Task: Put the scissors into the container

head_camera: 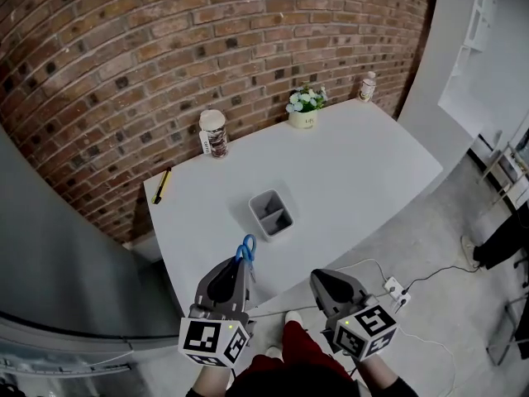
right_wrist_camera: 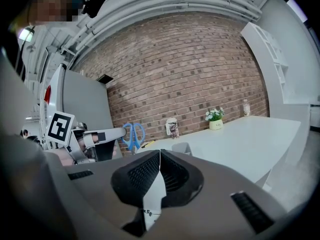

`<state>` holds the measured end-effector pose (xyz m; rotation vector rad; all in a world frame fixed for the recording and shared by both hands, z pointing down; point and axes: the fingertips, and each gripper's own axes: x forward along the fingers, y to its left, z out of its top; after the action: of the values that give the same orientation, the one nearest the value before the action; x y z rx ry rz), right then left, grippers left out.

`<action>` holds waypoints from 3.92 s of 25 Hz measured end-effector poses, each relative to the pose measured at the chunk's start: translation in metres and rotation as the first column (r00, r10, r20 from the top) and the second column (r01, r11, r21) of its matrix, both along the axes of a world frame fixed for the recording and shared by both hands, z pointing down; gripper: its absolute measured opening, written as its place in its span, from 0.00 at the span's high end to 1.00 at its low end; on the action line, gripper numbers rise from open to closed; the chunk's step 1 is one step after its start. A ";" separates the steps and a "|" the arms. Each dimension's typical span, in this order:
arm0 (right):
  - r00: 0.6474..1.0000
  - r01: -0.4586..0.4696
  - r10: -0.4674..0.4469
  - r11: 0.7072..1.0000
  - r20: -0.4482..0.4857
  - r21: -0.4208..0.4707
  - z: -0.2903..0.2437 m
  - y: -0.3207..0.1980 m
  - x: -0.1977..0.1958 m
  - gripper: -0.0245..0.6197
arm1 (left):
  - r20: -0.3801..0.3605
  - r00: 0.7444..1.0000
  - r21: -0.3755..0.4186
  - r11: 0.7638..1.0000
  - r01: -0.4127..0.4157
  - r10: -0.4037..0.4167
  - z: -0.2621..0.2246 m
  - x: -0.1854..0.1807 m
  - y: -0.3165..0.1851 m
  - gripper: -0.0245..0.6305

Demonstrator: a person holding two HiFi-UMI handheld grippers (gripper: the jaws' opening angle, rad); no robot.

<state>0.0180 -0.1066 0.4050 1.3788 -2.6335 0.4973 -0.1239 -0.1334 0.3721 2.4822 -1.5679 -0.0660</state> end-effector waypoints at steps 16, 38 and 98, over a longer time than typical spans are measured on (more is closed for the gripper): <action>0.998 0.036 -0.034 0.999 0.053 -0.035 0.003 -0.099 0.025 0.95 | 0.031 0.999 0.034 0.999 0.014 -0.015 -0.016 0.025 -0.114 0.93; 0.999 0.032 -0.026 0.988 0.039 -0.153 0.054 -0.159 0.041 0.95 | 0.087 0.996 -0.054 0.998 0.015 -0.010 0.041 0.047 -0.214 0.93; 0.994 0.064 -0.086 0.956 -0.065 -0.286 0.111 -0.153 0.026 0.95 | 0.174 0.985 -0.229 0.972 0.055 -0.015 0.108 0.043 -0.220 0.92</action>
<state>0.0444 -0.2592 0.5156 1.1808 -2.4267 0.7609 -0.0810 -0.3534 0.4805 2.3281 -1.5817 0.3174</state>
